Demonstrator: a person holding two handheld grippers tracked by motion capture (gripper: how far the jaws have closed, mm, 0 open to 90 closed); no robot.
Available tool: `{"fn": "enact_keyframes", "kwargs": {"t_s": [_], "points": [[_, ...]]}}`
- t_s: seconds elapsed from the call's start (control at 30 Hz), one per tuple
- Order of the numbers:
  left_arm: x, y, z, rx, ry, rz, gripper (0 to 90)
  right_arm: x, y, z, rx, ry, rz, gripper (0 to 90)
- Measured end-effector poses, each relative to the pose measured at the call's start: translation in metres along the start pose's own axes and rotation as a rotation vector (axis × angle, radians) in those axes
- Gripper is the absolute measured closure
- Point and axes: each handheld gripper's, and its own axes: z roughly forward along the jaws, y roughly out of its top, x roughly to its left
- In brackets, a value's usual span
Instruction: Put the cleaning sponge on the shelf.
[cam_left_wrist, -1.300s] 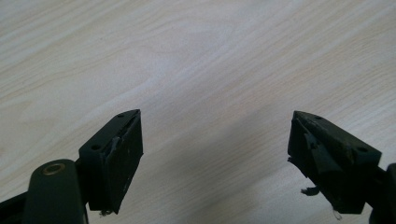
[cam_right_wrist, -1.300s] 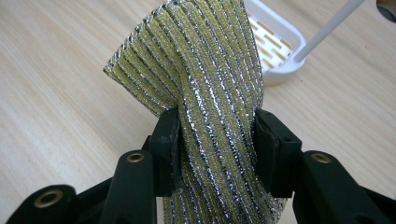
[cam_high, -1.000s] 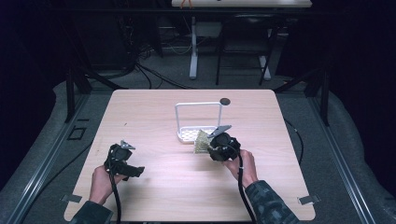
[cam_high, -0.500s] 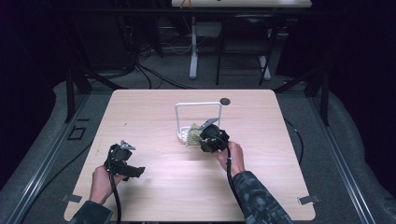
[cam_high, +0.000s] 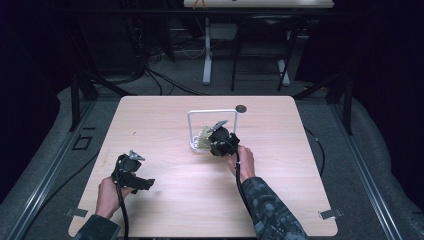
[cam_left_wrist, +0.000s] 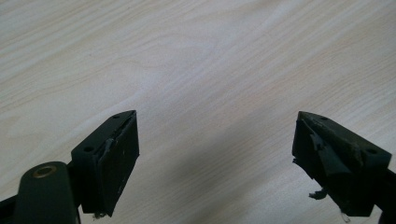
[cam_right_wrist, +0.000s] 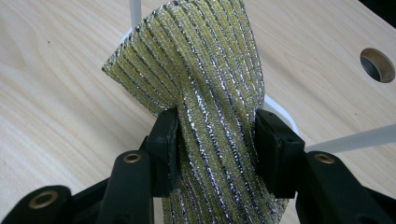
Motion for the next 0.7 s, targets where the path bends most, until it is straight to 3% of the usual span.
{"fn": "enact_keyframes", "kwargs": {"t_s": [0.27,0.7], "points": [[-0.001,0.001,0.0,-0.006,0.0,0.004,14.9,-0.001,0.001,0.011,0.001,-0.031,0.029,53.5],[-0.001,0.001,0.0,-0.001,0.0,0.006,15.0,0.004,0.008,0.024,-0.005,-0.071,0.016,52.5]]}}
